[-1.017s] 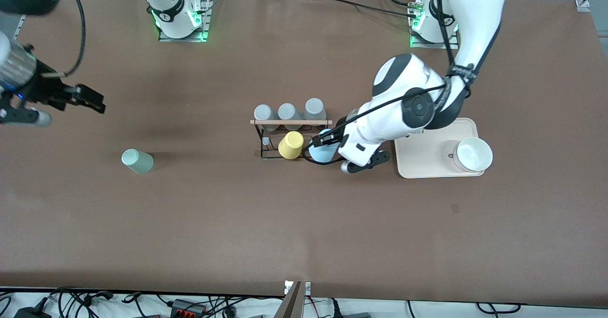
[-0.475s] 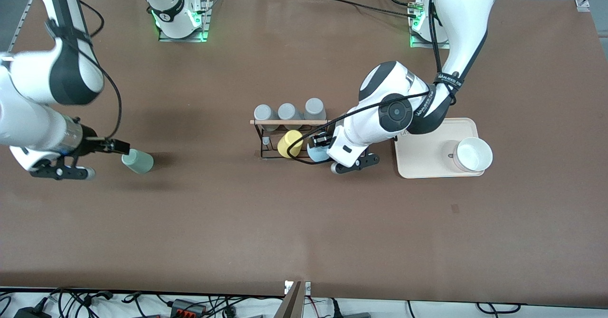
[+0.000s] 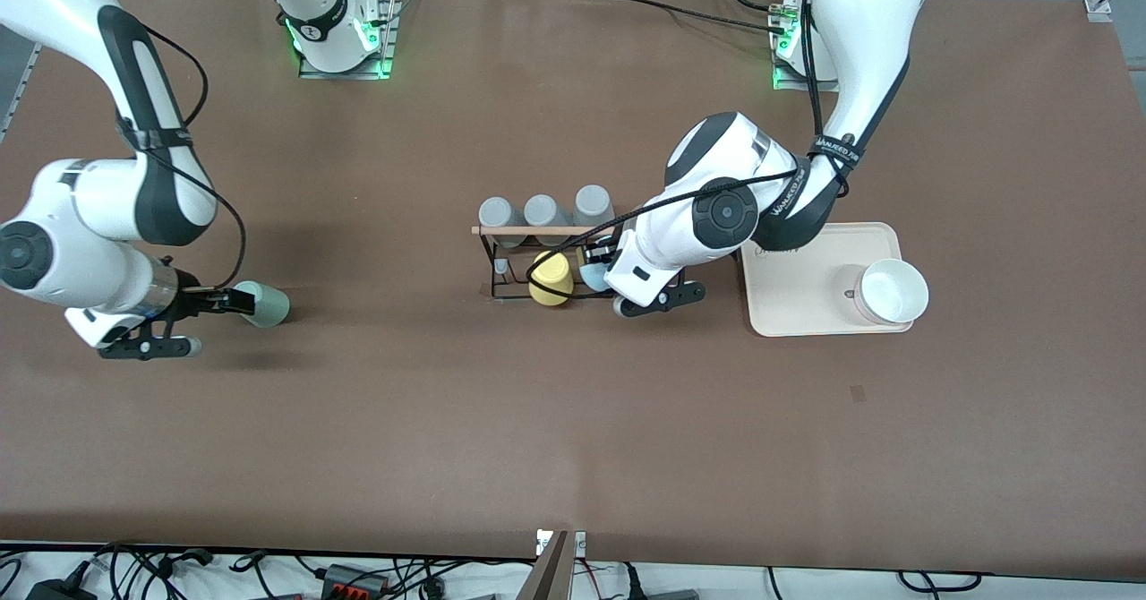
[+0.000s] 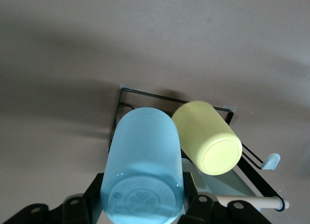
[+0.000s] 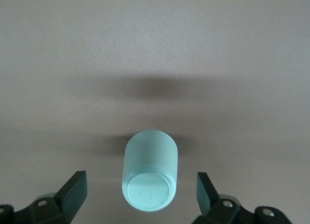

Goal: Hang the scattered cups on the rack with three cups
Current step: 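Release the blue cup with the left gripper while the right gripper grasps the teal cup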

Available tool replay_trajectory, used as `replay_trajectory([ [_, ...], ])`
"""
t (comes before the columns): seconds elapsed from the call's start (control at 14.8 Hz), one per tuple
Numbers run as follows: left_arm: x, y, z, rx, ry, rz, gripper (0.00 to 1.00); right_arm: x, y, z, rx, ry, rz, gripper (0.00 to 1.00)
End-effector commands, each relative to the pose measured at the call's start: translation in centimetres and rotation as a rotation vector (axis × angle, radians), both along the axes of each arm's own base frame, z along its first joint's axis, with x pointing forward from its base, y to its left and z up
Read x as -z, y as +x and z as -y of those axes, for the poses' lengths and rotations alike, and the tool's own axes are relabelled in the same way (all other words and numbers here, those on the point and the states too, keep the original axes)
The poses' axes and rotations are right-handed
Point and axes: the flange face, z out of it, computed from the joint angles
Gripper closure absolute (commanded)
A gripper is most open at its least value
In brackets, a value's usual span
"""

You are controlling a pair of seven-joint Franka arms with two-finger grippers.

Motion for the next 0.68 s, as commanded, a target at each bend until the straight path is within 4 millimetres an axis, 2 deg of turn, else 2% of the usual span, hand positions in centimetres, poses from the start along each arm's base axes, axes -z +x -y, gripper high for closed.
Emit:
replay_trajectory([
  [0.0, -1.4, 0.2, 0.1, -0.001, 0.004, -0.006, 0.99, 1.4, -1.5, 0.1, -0.044, 0.003, 0.002, 0.00],
  [0.14, -0.3, -1.7, 2.9, 0.025, 0.023, -0.013, 0.99, 2.9, -2.4, 0.4, -0.043, 0.006, -0.003, 0.00],
  [0.2, 0.7, -2.0, 3.4, 0.034, 0.029, -0.023, 0.99, 3.2, -2.6, 0.4, -0.046, 0.007, -0.007, 0.00],
  [0.41, 1.2, -1.5, 3.4, 0.027, 0.017, 0.026, 0.99, 3.5, -2.7, 0.6, -0.045, 0.008, -0.014, 0.00],
  [0.54, 2.5, -1.3, 3.4, 0.059, 0.062, 0.056, 0.99, 3.5, -2.7, 0.8, -0.041, 0.008, -0.012, 0.00],
  [0.61, 2.9, -1.2, 3.2, 0.063, 0.068, 0.057, 0.99, 3.5, -2.7, 0.9, -0.040, 0.008, -0.012, 0.08],
])
